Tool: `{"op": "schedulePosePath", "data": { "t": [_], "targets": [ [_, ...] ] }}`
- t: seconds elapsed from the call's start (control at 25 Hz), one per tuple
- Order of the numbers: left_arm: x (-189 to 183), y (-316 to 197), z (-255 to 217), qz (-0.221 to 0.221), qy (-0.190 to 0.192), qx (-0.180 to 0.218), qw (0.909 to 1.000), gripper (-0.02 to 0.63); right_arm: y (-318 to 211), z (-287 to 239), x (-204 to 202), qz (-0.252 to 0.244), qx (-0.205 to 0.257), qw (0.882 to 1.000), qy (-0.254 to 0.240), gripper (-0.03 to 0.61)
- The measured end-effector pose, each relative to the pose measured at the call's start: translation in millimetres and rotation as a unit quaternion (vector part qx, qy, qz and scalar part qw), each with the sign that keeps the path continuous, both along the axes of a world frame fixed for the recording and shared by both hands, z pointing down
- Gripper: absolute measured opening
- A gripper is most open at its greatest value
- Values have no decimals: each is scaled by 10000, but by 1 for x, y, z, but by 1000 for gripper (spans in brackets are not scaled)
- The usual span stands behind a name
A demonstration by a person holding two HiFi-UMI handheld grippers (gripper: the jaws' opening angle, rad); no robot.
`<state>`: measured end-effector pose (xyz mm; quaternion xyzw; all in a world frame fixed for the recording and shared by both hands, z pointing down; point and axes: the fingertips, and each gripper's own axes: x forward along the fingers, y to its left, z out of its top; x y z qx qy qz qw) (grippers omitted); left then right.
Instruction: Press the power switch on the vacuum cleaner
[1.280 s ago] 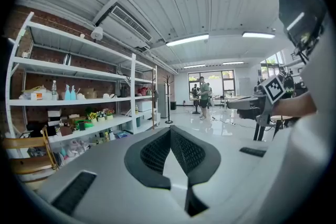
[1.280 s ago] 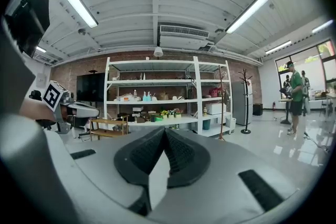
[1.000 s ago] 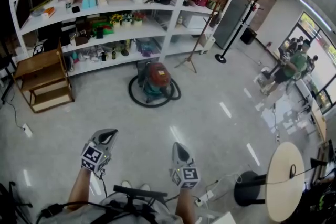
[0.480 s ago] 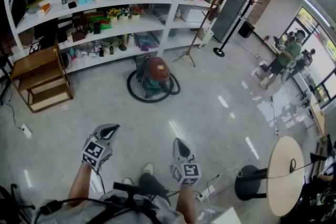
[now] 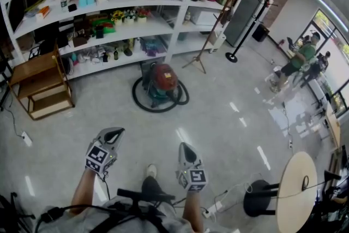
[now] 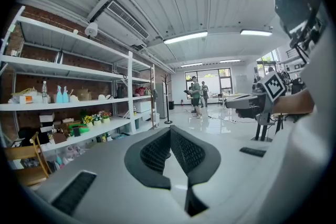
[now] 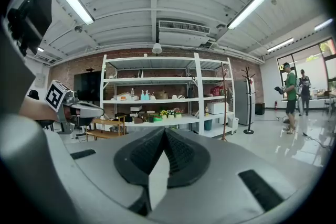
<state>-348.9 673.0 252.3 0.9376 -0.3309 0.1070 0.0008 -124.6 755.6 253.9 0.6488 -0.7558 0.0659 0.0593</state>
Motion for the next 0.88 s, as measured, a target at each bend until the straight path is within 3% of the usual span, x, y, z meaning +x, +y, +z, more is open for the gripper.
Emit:
{"op": "schedulePosePath", "data": {
  "t": [0.52,0.88],
  "targets": [
    [86,-114,-11,-141,-26,60,9999,5,-126,-2,83,-218,8,9997,-150,11],
    [123,-164,-7,-318,-116,52,9994,5,-177,9,127,-401,-47,9991,-137,11]
  ]
}}
